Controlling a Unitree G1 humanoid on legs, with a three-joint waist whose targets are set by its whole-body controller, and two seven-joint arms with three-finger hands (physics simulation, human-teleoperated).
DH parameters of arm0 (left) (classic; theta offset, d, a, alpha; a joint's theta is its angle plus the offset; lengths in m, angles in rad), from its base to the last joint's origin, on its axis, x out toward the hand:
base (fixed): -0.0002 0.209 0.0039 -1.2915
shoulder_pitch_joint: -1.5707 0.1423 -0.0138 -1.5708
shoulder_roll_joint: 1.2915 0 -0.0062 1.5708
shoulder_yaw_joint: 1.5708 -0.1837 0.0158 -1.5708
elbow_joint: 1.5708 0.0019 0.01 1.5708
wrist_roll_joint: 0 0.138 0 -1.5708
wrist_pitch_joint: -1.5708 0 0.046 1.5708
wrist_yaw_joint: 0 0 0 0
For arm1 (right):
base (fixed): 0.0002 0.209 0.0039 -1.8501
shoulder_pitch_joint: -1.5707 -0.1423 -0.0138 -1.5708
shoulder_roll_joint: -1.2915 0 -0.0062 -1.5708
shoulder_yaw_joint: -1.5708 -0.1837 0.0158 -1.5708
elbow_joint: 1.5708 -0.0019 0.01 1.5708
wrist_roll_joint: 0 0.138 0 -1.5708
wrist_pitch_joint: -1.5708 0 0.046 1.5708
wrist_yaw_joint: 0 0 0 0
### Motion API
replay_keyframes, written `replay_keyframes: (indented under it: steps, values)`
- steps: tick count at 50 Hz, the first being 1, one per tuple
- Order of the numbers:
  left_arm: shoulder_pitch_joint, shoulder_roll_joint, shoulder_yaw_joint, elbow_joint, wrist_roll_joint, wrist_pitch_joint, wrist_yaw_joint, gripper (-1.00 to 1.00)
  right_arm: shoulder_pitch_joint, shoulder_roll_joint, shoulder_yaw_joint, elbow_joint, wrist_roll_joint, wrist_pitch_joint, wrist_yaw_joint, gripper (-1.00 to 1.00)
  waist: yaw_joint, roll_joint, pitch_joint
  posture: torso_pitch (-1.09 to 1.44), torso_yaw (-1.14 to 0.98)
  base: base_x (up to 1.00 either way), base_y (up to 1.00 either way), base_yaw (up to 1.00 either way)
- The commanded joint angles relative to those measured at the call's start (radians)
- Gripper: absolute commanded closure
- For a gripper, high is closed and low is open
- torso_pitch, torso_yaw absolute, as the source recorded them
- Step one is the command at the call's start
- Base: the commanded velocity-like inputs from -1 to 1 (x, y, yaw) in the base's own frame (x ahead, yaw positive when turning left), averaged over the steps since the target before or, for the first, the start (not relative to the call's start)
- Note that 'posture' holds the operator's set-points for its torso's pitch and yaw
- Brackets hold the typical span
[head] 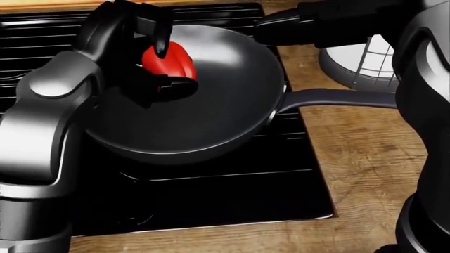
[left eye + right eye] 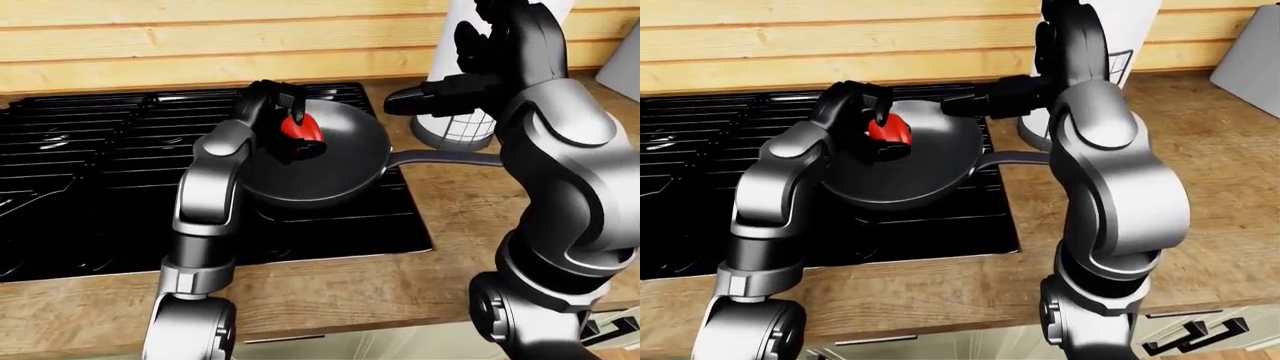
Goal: Pick the bell pepper from the plate and place it in the pan.
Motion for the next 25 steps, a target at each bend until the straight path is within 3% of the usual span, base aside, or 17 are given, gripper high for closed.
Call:
replay_keyframes:
  steps: [1, 12, 16, 17, 19, 25]
  values:
    - [-0.015, -0.003, 0.008, -0.042, -0.002, -0.033, 0.003, 0.78, -0.033, -0.009, -0.008, -0.019, -0.004, -0.027, -0.002, -1.00, -0.001, -0.009, -0.021, 0.00, 0.00, 0.00, 0.00, 0.00]
    - [-0.017, -0.003, 0.011, -0.056, -0.001, -0.021, -0.001, 0.71, -0.036, -0.009, -0.007, -0.021, -0.004, -0.022, -0.003, -1.00, -0.001, -0.008, -0.019, 0.00, 0.00, 0.00, 0.00, 0.00]
    - [-0.018, -0.003, 0.011, -0.050, -0.002, -0.025, -0.001, 0.56, -0.032, -0.010, -0.008, -0.019, -0.005, -0.028, -0.001, -1.00, -0.001, -0.009, -0.019, 0.00, 0.00, 0.00, 0.00, 0.00]
    - [-0.017, -0.003, 0.010, -0.054, -0.002, -0.022, -0.002, 0.26, -0.031, -0.009, -0.008, -0.018, -0.005, -0.029, -0.001, -1.00, -0.001, -0.009, -0.019, 0.00, 0.00, 0.00, 0.00, 0.00]
    - [-0.017, -0.003, 0.010, -0.060, -0.003, -0.017, -0.004, 0.17, -0.033, -0.010, -0.008, -0.020, -0.004, -0.025, -0.001, -1.00, -0.001, -0.009, -0.020, 0.00, 0.00, 0.00, 0.00, 0.00]
    - [-0.018, -0.004, 0.008, -0.060, 0.000, -0.017, -0.006, 0.17, -0.030, -0.010, -0.011, -0.019, -0.004, -0.029, -0.001, -1.00, -0.001, -0.008, -0.019, 0.00, 0.00, 0.00, 0.00, 0.00]
